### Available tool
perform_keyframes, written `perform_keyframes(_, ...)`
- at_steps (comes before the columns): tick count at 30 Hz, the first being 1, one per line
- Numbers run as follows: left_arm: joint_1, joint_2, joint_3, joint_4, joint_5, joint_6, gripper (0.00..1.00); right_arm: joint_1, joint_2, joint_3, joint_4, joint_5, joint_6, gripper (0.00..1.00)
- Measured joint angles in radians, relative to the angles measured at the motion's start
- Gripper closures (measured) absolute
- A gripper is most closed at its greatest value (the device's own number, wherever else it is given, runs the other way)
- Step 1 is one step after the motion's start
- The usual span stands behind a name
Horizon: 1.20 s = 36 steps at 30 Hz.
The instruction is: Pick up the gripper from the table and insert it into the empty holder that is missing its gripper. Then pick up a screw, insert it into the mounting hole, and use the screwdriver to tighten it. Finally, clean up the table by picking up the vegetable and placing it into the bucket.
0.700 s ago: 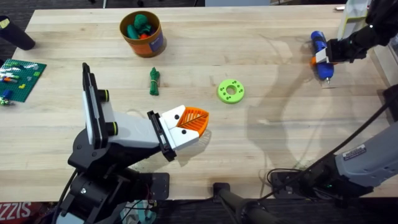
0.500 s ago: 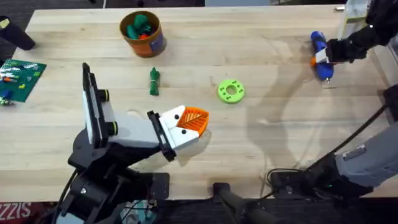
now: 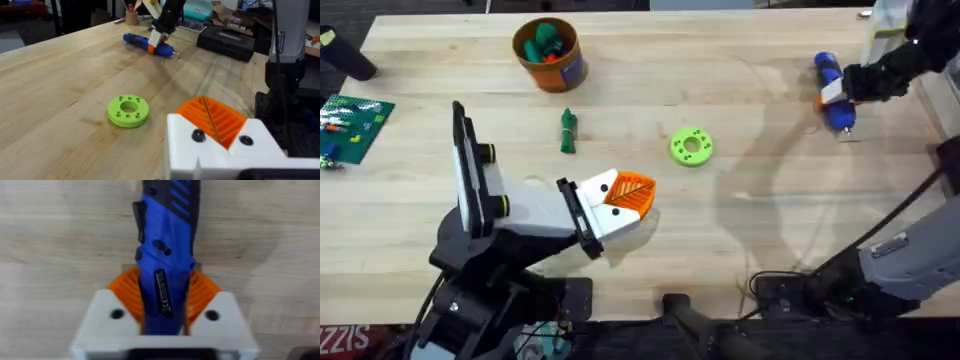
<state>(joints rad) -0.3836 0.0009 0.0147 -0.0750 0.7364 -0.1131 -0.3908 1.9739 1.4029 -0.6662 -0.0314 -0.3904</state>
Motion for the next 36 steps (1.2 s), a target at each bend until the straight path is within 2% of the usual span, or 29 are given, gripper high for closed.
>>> perform_keyframes(4,0.0,0.0,0.0,0.0,0.0,0.0,0.988,0.005,-0.002,0.002,-0.043,-0.007,-0.003,0.144)
perform_keyframes(5,0.0,0.0,0.0,0.0,0.0,0.0,0.988,0.009,-0.002,0.002,-0.053,-0.01,-0.007,0.045)
perform_keyframes(6,0.0,0.0,0.0,0.0,0.0,0.0,0.988,0.012,-0.002,0.003,-0.062,-0.011,-0.008,0.018)
perform_keyframes(18,0.0,0.0,0.0,0.0,0.0,0.0,0.988,0.014,-0.002,0.018,-0.076,-0.01,-0.01,0.008)
perform_keyframes(28,0.0,0.0,0.0,0.0,-0.001,0.0,0.988,0.014,-0.002,0.05,0.217,-0.029,-0.01,0.008)
perform_keyframes(36,0.0,0.0,0.0,0.0,-0.001,0.0,0.988,0.014,-0.001,0.051,0.26,-0.086,0.0,0.01)
